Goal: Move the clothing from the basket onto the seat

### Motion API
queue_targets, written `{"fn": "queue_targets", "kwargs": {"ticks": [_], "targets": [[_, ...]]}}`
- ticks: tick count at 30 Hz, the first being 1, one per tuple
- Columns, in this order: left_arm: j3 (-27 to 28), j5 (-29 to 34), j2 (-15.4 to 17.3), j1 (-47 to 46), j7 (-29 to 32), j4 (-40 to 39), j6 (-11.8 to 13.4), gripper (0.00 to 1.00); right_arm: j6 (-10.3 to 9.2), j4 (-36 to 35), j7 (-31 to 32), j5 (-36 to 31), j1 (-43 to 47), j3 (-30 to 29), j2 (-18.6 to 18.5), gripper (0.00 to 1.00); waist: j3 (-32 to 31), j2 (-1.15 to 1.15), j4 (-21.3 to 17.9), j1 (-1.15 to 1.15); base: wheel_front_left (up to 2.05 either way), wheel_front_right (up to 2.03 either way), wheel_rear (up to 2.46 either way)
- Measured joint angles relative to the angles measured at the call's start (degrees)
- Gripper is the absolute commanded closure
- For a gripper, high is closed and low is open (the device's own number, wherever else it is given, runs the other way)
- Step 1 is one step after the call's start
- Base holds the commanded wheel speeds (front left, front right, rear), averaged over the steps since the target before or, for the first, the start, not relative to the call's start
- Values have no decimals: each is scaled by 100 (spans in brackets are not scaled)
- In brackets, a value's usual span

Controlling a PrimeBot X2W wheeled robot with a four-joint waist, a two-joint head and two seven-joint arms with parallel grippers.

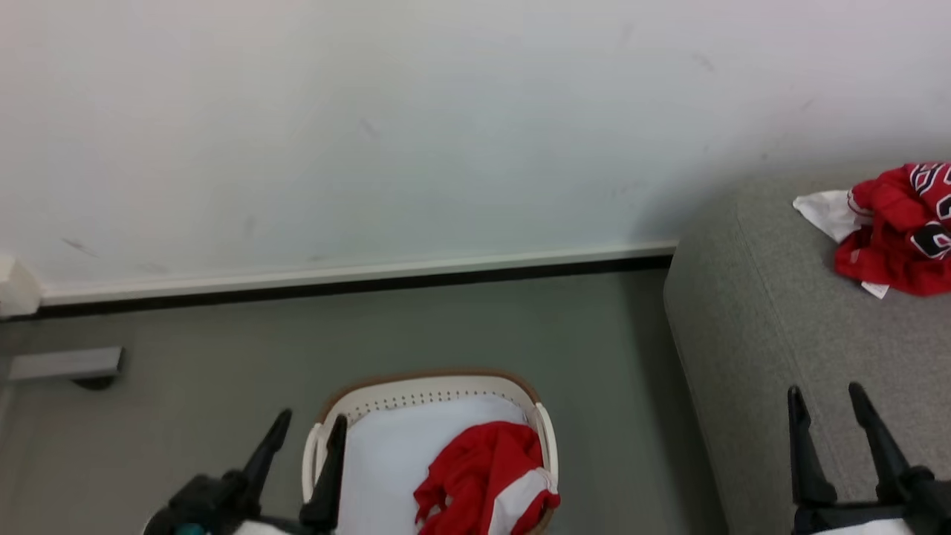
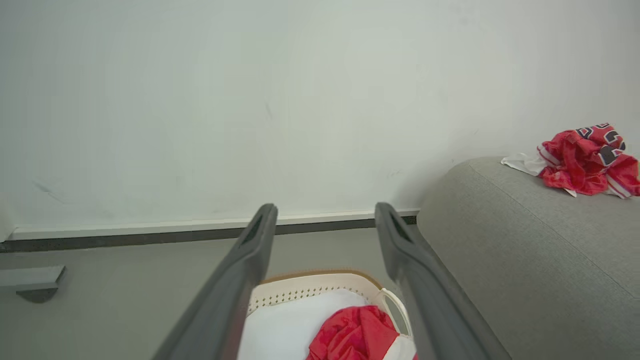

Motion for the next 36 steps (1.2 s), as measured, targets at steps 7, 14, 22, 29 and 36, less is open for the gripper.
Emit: {"fn": "queue_targets", "kwargs": {"ticks": [7,14,22,29,36], "targets": [[-899,-113,515,-1468,0,519,0,0,0,-532,-1,-143,-622,-126,-2,0,972,0,-206,2,0,0,0],[-1562,-230,655,-2877,54,1833,0,0,0,-936,0,-200,-1067,-132,-5,0,2041,0,-464,2,0,0,0],[-2276,-808,624,-4068,495,2949,0,0,0,-1302,0,-268,-1307,2,-3,0,3111,0,-774,3,0,0,0],[-2869,-1529,578,-4697,733,3432,0,0,0,-1447,0,-370,-1413,27,-3,0,3869,0,-894,2,0,0,0],[-3526,-2113,630,-4893,756,3654,0,0,0,-1493,0,-396,-1482,20,-3,0,4230,0,-905,2,0,0,0]]}}
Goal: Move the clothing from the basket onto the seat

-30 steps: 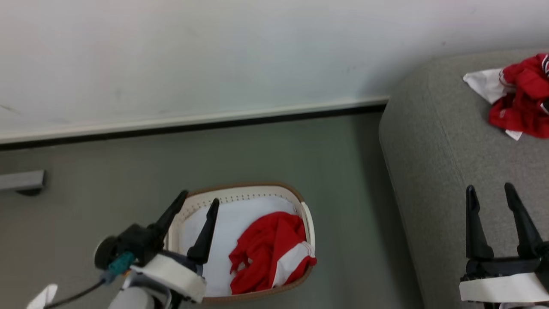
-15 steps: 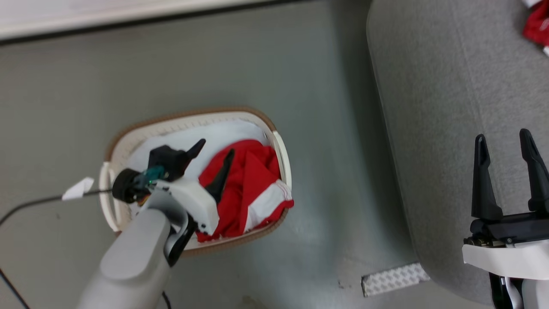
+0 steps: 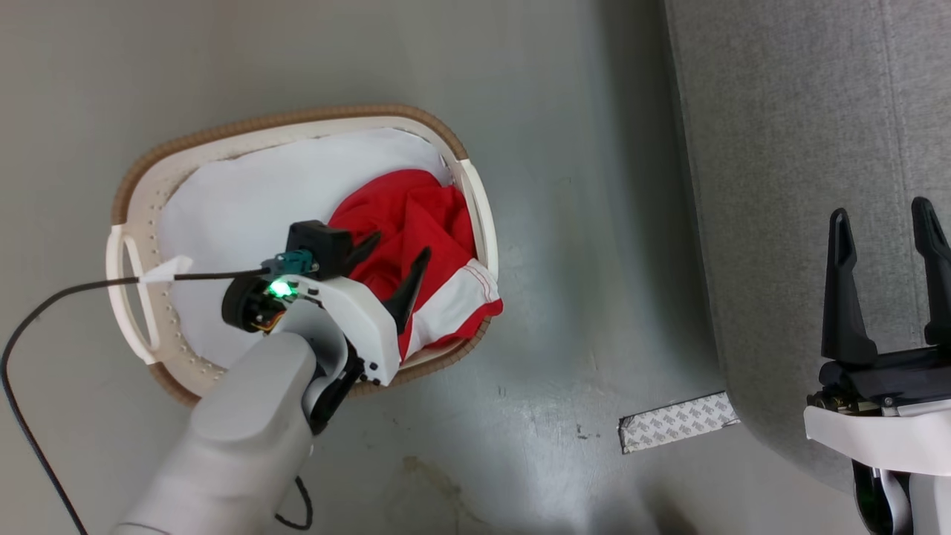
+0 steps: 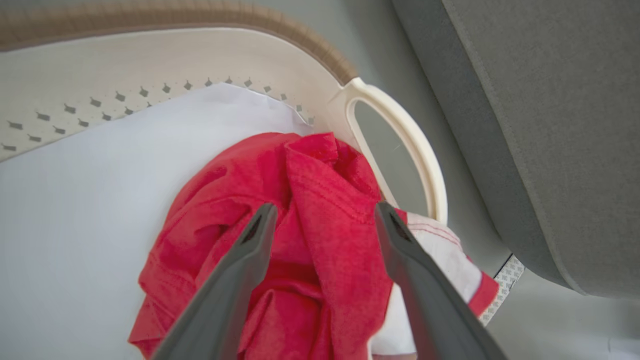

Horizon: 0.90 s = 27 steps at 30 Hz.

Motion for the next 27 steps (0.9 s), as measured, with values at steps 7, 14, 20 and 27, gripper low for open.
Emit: {"fn": "queue_targets", "kwargs": {"ticks": [7,14,20,27], "targets": [[-625,-521,94,-227,66,67,0,0,0,-70,0,-53,-42,1,0,0,264,0,50,0,0,0,0],[-1183,-1141,288,-415,136,-3,0,0,0,-151,0,-75,-94,12,0,0,564,0,56,-1,0,0,0],[-1616,-1504,355,-560,11,-98,0,0,0,-167,0,-46,-153,2,-1,0,787,0,3,-1,0,0,0],[-2171,-1895,519,-693,-224,-331,0,100,1,-121,0,22,-183,43,0,0,845,0,-45,-1,0,0,0]]}}
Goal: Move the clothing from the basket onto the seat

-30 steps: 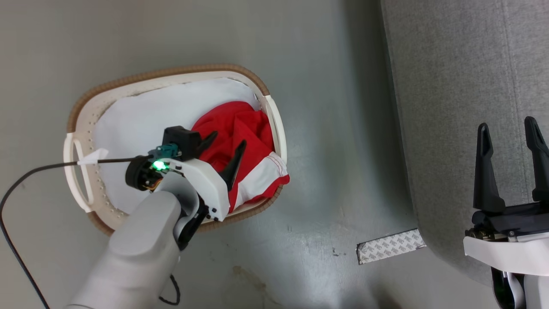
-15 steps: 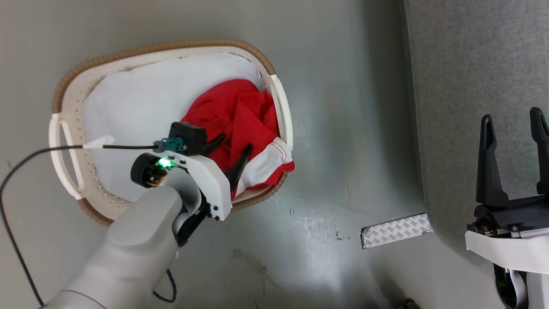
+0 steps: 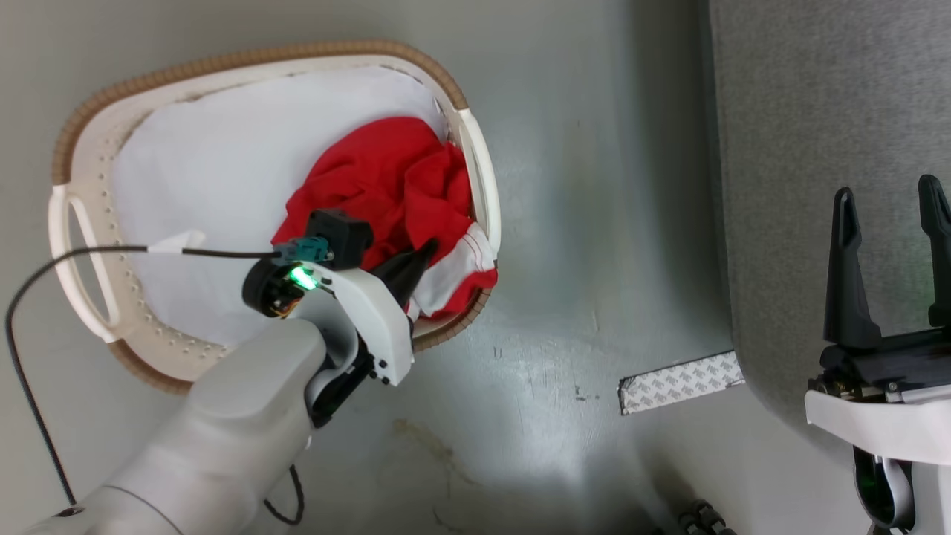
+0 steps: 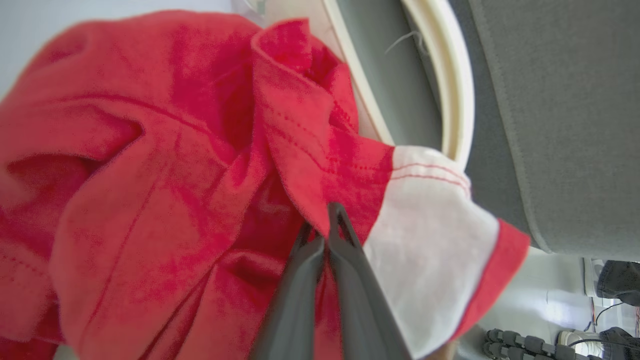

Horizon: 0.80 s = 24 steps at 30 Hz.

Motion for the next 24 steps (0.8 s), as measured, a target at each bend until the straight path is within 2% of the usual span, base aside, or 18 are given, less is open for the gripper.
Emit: {"fn": "queue_targets", "kwargs": {"ticks": [5,12,19,24], "targets": [[-175,-345,70,-37,-272,-187,0,100,-1,144,0,71,-101,-4,-1,0,-239,0,31,0,0,0,0],[52,-689,285,180,-498,-481,0,100,-1,457,0,147,-83,46,1,0,-970,0,153,-1,0,0,0],[1081,-456,290,992,-531,-988,14,100,-1,792,0,147,203,102,3,0,-2053,0,304,-2,0,0,0],[1599,-48,190,1688,-531,-1425,183,100,-1,994,0,126,534,132,4,0,-2926,0,426,-2,0,0,0]]}}
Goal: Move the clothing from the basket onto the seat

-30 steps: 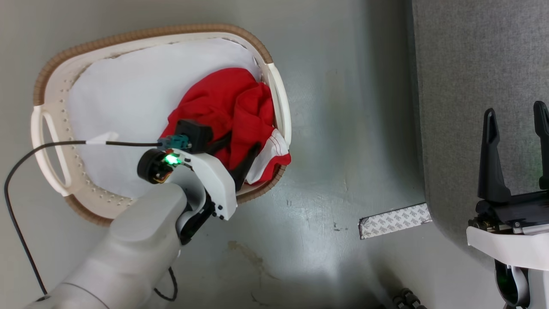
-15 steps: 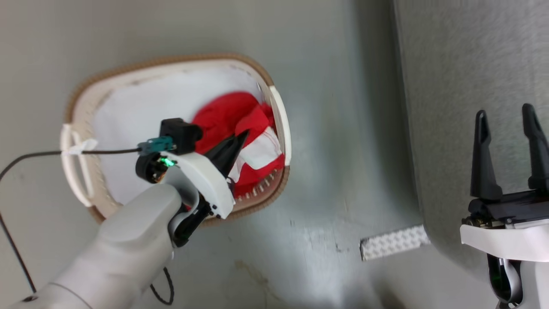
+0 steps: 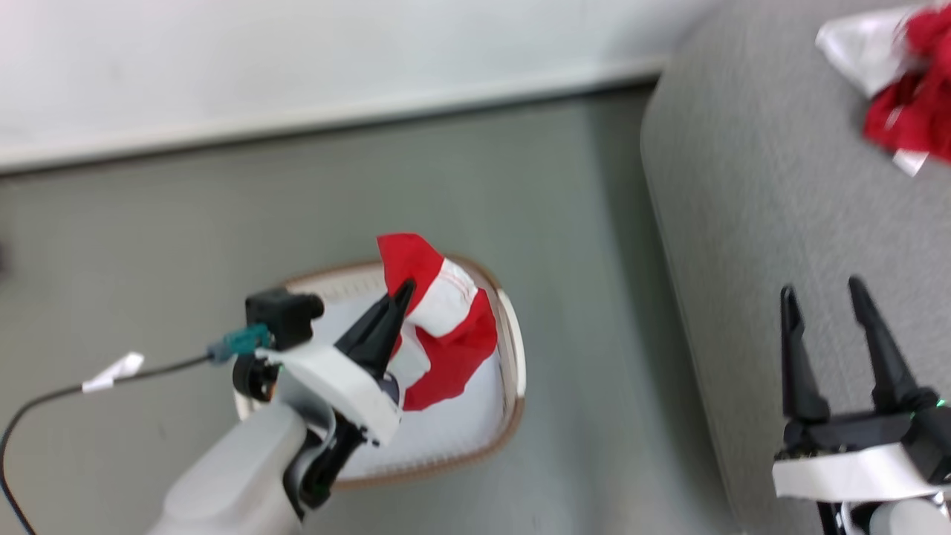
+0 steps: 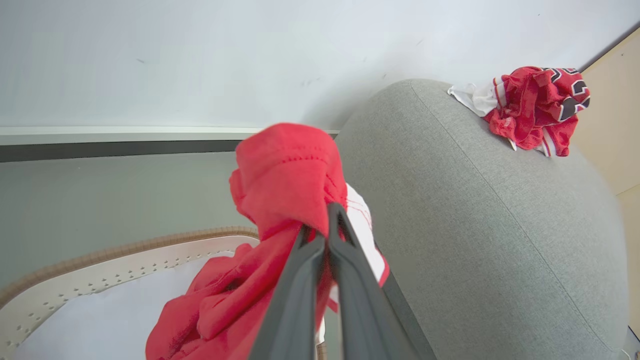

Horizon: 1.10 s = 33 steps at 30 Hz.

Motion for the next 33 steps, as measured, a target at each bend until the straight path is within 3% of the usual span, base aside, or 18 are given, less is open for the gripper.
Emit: {"fn": "queue_targets", "kwargs": {"ticks": [7,17,25,33], "targets": [[454,283,-29,702,0,-675,293,100,0,203,-1,-78,428,89,-1,0,-1145,0,209,-1,0,0,0],[545,416,80,1194,89,-1685,764,100,0,342,0,33,895,403,-3,0,-2373,0,474,-1,0,0,0],[506,447,267,1337,358,-2515,1078,100,1,226,0,91,828,1505,0,0,-2635,0,702,0,0,0,0],[361,485,310,1442,554,-2973,1229,100,1,231,-1,328,280,3014,-242,0,-2647,0,796,1,0,0,0]]}}
